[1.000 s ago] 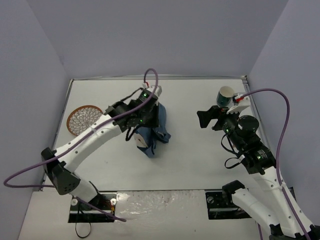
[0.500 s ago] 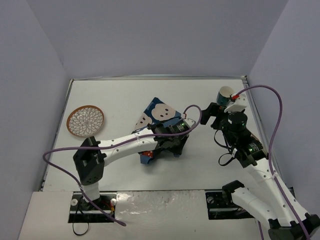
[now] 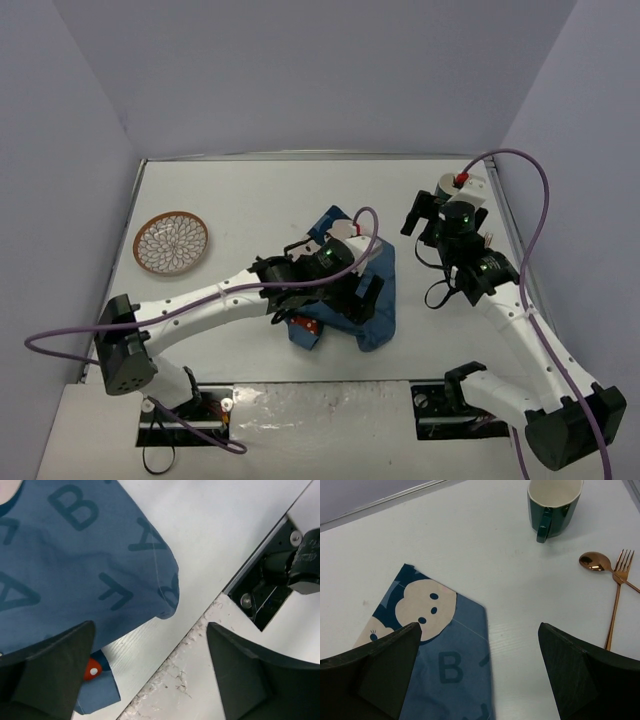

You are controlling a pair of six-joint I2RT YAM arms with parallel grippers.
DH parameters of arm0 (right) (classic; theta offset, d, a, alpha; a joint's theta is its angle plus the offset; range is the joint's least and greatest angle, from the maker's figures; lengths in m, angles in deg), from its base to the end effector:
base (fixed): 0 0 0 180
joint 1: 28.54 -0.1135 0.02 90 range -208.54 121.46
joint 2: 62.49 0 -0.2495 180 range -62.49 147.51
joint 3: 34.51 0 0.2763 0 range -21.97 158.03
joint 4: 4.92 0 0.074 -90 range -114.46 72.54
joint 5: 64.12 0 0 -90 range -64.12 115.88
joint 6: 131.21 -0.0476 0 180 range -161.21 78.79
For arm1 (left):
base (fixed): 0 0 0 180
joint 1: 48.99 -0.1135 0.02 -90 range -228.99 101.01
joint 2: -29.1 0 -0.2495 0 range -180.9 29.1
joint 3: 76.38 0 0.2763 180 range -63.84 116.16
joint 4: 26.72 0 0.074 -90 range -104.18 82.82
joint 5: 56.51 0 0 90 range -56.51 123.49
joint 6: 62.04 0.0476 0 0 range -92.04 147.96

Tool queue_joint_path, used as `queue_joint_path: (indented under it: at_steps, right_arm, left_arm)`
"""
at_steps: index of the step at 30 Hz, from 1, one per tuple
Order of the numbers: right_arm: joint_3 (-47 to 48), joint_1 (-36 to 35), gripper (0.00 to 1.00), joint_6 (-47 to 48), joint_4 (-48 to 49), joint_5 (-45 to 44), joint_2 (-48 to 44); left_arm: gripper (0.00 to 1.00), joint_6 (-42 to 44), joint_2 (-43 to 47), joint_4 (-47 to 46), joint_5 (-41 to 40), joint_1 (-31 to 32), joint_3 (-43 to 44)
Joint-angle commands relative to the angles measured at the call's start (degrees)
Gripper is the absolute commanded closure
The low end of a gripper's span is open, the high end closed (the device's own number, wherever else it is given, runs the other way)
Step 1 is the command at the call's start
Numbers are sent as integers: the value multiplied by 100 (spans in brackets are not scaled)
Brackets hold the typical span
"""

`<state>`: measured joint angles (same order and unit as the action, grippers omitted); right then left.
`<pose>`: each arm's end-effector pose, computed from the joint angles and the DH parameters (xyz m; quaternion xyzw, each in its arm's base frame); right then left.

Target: Set the dinner table for one person

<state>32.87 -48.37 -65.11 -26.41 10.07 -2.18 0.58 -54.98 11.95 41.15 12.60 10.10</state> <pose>0.2740 0.0850 0.3344 0.1120 0.7793 0.1252 0.6038 0.1695 -0.3267 0.3016 0.2906 0.8418 -0.3585 0.2799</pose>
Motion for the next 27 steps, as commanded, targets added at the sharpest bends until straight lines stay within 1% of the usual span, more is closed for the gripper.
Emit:
queue_joint_path:
  at_steps: [1,3,4,5,8,9,11,13,17,20,22,27]
  right_arm:
    - [726,41,0,239,321,460,885]
    - [957,41,0,333,435,695,1292]
    - [1148,35,0,447,493,810,1645]
    - [1345,32,0,578,514,947,1763]
    - [2018,-35,0,1125,576,1469,2862]
    - [2250,-56,0,1384,615,1522,3061]
    - [2556,-72,0,1792,691,1935,3668]
    - [2934,-73,0,2404,716,2344,4249]
    - [3362,-74,0,3363,699,3363,5067]
    - [3550,-90,0,3682,656,3715,5336]
    - [3622,-91,0,3983,658,3963,5624]
    - [3892,-157,0,4251,672,3942,6094]
  left_arm:
    - [3,-239,788,-364,-239,-568,-339]
    - [3,-303,901,-348,-324,-755,-477]
    - [3,-366,990,-358,-401,-837,-608]
    - [3,-422,1074,-363,-441,-946,-720]
    - [3,-720,1322,-363,-558,-1544,-1227]
    - [3,-764,1394,-388,-533,-1786,-1348]
    - [3,-830,1511,-466,-512,-2157,-1691]
    - [3,-906,1593,-556,-511,-2391,-1964]
    - [5,-1031,1849,-706,-485,-2840,-2497]
    - [6,-990,1939,-766,-394,-3017,-2791]
    - [7,-947,1880,-966,-210,-3134,-2951]
    - [10,-857,1374,-1221,-44,-3194,-3063]
